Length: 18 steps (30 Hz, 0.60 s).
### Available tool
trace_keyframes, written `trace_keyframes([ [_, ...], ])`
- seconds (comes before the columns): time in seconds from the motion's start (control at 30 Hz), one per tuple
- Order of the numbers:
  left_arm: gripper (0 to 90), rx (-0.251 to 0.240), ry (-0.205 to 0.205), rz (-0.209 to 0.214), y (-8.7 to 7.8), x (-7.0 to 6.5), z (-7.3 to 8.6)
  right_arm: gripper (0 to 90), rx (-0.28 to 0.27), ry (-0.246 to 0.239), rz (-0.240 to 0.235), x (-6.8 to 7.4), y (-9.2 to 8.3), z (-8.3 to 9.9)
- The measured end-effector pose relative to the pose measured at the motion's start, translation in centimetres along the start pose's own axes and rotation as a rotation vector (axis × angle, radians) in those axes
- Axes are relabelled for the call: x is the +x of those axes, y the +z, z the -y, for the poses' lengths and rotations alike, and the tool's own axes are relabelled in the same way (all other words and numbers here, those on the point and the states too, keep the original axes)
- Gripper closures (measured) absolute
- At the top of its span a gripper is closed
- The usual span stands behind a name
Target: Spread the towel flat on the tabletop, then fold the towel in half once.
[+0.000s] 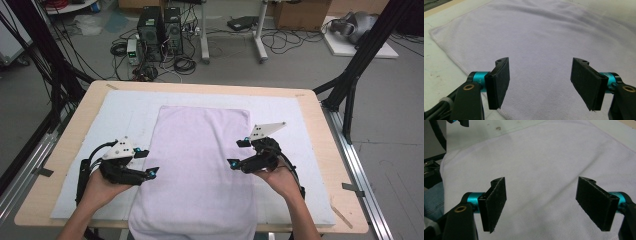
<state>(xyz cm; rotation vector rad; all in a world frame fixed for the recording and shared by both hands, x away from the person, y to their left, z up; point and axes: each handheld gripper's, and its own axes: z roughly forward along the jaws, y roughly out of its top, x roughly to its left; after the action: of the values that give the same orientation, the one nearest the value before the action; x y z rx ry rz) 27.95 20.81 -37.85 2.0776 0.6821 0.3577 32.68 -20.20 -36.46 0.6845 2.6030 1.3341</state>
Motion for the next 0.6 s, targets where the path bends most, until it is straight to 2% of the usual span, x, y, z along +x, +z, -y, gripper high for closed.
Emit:
trace_keyframes([
  [0.13,32.2,-0.001,0.001,-0.004,0.1,0.0,-0.1,24.2,0.014,0.0,0.004,0.0,-0.1,0.3],
  [0.27,32.3,0.003,-0.012,-0.008,0.3,0.8,-0.4,24.3,0.007,0.012,0.018,-0.5,-0.5,0.6],
  [0.37,32.9,0.002,-0.008,-0.037,0.5,1.6,-1.1,24.6,0.005,0.023,0.028,-1.2,-0.6,0.6],
  [0.47,34.8,-0.001,-0.007,-0.096,0.3,3.2,-2.2,25.5,0.035,0.019,0.05,-2.0,-0.7,0.3],
  [0.6,37.1,-0.025,-0.015,-0.131,0.2,5.7,-4.0,27.2,0.045,0.03,0.088,-3.6,-1.2,-0.5],
])
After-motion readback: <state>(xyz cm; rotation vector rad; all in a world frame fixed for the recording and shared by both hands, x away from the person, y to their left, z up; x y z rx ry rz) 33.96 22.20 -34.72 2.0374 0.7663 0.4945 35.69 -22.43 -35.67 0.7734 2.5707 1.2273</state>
